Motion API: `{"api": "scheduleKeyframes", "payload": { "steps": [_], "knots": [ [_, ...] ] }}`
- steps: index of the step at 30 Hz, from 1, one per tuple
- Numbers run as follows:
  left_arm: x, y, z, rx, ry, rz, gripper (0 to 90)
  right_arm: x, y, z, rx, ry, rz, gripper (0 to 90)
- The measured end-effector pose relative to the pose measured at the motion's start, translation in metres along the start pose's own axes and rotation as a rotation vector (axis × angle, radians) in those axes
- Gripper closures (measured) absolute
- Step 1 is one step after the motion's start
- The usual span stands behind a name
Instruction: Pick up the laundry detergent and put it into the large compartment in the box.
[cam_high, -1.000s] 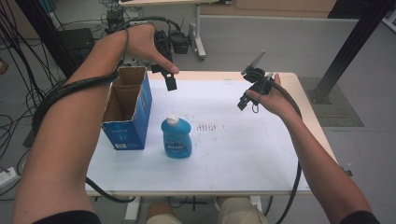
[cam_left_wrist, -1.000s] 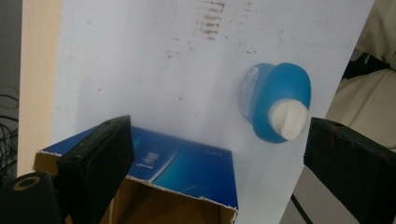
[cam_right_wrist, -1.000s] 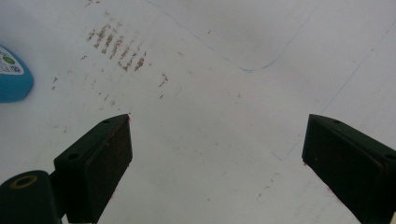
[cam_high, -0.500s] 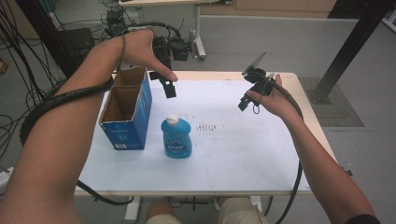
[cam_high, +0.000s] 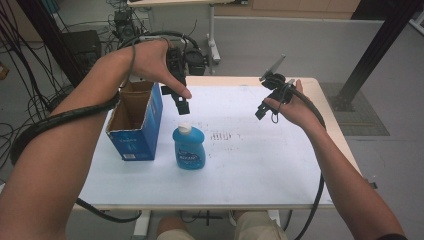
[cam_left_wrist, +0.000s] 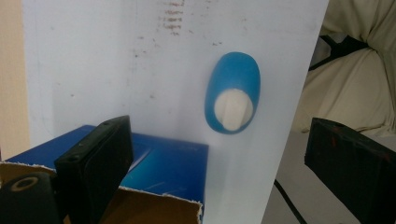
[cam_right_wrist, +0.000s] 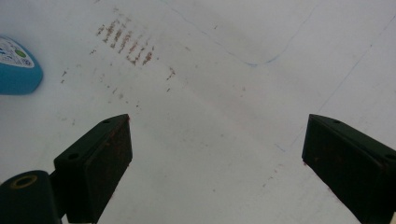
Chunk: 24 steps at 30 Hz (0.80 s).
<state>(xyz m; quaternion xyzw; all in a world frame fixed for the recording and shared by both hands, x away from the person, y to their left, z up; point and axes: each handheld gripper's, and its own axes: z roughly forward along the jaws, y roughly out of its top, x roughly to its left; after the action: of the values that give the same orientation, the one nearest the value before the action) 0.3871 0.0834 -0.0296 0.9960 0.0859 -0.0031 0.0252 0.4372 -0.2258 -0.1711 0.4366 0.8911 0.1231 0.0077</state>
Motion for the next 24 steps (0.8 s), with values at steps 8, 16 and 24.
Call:
{"api": "scheduleKeyframes", "payload": {
  "steps": [8, 16, 24],
  "knots": [
    [-0.005, 0.001, 0.004, 0.010, -0.010, 0.006, 8.4, 0.002, -0.002, -0.003, -0.008, 0.000, -0.002, 8.6],
    [-0.006, 0.003, 0.013, 0.013, -0.026, 0.017, 7.8, 0.001, -0.005, -0.002, -0.008, 0.001, 0.001, 8.6],
    [-0.008, 0.004, 0.028, 0.021, -0.041, 0.026, 6.8, 0.000, -0.006, 0.000, -0.006, 0.003, 0.004, 8.6]
  ]
}}
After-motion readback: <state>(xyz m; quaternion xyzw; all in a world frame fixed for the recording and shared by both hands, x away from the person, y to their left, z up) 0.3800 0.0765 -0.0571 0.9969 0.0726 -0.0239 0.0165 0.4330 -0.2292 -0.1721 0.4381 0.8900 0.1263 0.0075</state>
